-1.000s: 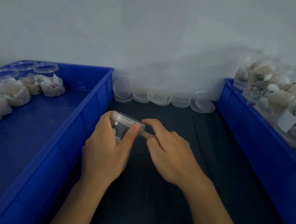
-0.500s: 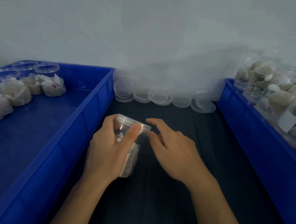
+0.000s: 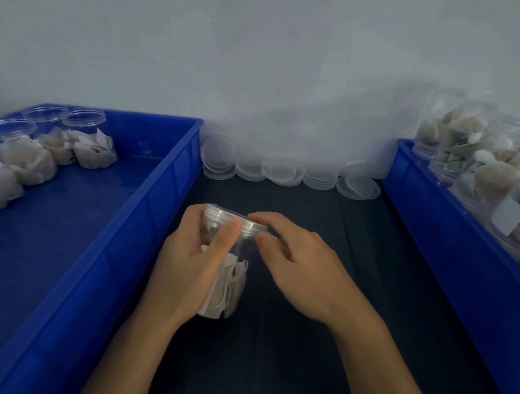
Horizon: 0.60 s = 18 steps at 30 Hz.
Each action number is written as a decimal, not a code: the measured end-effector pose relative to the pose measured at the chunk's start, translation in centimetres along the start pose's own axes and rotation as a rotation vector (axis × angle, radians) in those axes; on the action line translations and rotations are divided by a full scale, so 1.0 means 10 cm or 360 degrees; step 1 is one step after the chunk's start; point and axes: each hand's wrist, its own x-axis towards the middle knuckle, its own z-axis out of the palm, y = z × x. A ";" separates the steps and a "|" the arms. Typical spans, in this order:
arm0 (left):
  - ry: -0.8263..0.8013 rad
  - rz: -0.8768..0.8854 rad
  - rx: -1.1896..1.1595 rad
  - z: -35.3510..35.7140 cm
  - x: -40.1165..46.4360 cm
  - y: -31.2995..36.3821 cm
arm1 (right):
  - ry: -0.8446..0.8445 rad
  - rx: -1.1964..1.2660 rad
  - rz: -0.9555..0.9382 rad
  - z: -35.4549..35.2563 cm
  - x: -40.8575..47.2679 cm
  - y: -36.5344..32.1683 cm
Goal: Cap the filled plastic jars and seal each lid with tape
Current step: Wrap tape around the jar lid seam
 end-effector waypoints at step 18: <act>0.0239 0.0056 0.0310 0.05 -0.01 0.00 | 0.0052 0.0010 -0.0008 -0.02 0.00 0.02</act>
